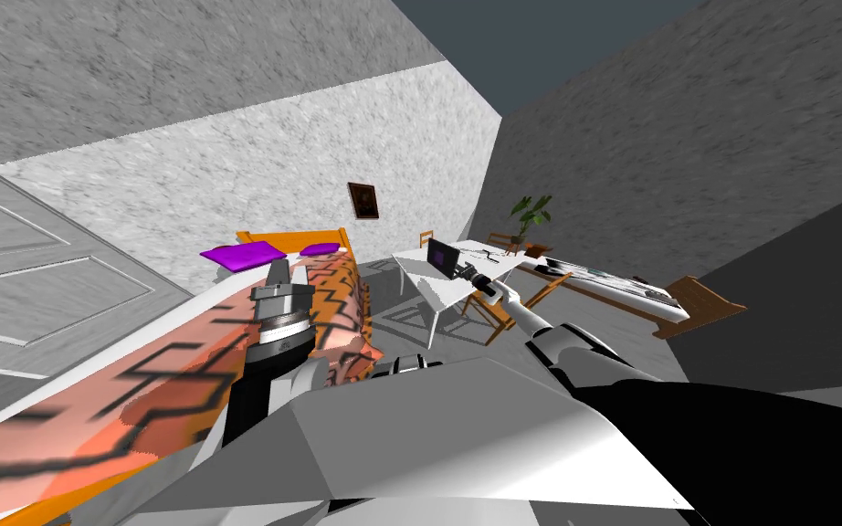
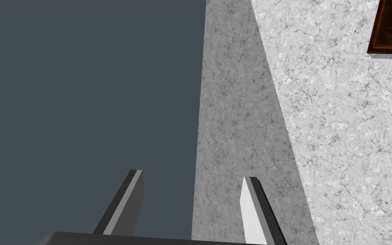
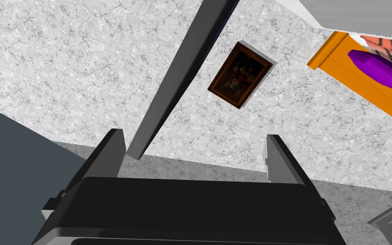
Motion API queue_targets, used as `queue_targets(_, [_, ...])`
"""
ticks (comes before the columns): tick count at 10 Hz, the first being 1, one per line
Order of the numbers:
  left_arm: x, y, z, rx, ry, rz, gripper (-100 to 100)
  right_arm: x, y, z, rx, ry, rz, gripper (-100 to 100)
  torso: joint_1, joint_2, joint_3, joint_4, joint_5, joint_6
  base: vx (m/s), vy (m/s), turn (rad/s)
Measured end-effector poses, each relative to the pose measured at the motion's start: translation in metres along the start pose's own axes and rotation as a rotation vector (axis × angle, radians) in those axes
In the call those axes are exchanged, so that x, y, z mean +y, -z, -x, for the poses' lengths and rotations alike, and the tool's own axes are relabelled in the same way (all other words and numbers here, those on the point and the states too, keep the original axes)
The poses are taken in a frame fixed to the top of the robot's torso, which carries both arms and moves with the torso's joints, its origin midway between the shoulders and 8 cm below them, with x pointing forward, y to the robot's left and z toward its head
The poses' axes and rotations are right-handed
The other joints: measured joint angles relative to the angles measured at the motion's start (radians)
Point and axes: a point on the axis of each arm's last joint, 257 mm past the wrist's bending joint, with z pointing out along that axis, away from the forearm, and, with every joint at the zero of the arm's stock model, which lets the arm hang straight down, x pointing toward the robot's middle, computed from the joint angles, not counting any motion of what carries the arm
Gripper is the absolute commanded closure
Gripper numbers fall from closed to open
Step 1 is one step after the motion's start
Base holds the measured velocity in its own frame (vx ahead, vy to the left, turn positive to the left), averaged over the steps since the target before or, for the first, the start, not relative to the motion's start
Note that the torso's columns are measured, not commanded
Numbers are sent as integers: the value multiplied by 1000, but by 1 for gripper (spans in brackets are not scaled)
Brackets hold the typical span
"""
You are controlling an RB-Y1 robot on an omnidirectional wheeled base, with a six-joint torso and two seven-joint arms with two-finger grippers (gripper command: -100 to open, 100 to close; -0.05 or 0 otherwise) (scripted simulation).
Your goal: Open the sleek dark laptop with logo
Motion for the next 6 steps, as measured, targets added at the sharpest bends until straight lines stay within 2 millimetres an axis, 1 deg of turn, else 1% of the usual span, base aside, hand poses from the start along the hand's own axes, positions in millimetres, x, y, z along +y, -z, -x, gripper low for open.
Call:
queue_targets(3, [0,0,0,0,0,0,0,-23,-2,-4,32,83,-26,-100,-3,0,0,0,-1,1,-2,44,63])
queue_targets(4, [0,0,0,0,0,0,0,-33,-6,-4,41,116,-36,-100,-2,0,0,0,-1,0,-5,69,125])
queue_targets(5, [0,0,0,0,0,0,0,-48,-8,2,52,163,-48,-100,0,0,0,0,0,0,2,44,35])
queue_targets(6, [0,0,0,0,0,0,0,-58,-10,0,65,180,-60,-100,-2,0,0,0,-1,1,-1,34,51])
